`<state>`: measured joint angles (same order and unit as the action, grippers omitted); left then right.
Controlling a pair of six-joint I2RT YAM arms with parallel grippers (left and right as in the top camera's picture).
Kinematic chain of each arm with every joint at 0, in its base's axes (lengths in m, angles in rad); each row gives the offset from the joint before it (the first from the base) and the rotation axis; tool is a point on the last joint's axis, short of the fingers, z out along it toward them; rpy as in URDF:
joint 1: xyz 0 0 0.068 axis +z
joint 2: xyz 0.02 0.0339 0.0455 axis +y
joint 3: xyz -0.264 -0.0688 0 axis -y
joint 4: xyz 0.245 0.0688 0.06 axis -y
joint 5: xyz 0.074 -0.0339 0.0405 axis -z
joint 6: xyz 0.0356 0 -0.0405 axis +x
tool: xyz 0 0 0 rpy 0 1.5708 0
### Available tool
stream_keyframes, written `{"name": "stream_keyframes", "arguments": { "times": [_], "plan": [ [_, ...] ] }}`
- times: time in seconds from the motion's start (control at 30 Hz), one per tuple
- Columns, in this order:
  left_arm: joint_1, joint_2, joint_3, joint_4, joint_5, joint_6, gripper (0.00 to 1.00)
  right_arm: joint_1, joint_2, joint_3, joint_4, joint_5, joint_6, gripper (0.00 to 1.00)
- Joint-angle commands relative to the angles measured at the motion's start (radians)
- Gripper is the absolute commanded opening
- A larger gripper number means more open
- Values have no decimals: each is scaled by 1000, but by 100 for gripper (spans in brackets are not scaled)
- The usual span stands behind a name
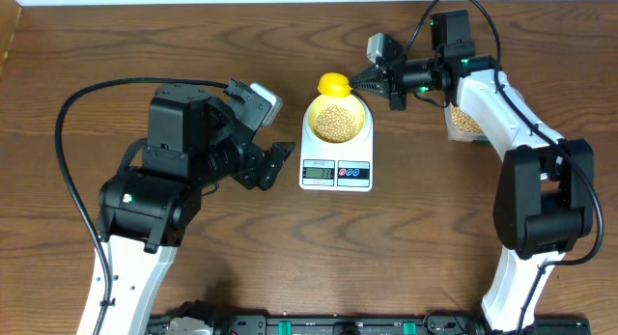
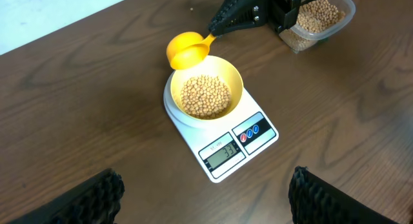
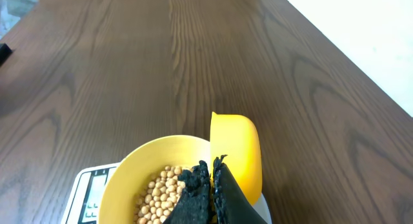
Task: Scoop item into bowl and weigh 50g on scale
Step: 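Tip the scoop with the right gripper to pour soybeans into bowl, then move the empty scoop back right to the soybean tub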
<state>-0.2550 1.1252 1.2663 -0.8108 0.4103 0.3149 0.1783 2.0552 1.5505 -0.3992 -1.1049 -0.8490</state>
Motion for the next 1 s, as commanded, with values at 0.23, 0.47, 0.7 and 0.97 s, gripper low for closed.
{"name": "stream_keyframes", "arguments": {
  "times": [0.23,0.47,0.7,0.97],
  "plan": [
    [6,0,-4,-2,8,9,84,6,3,-2,3,-78,37,1],
    [6,0,-4,-2,8,9,84,6,-29,0,71,-207,209,1],
    [6,0,-4,-2,8,9,84,-6,-65,0,297,-10,601,1],
    [6,0,-4,-2,8,9,84,-30,-163,0,350,291,745,1]
  ]
}}
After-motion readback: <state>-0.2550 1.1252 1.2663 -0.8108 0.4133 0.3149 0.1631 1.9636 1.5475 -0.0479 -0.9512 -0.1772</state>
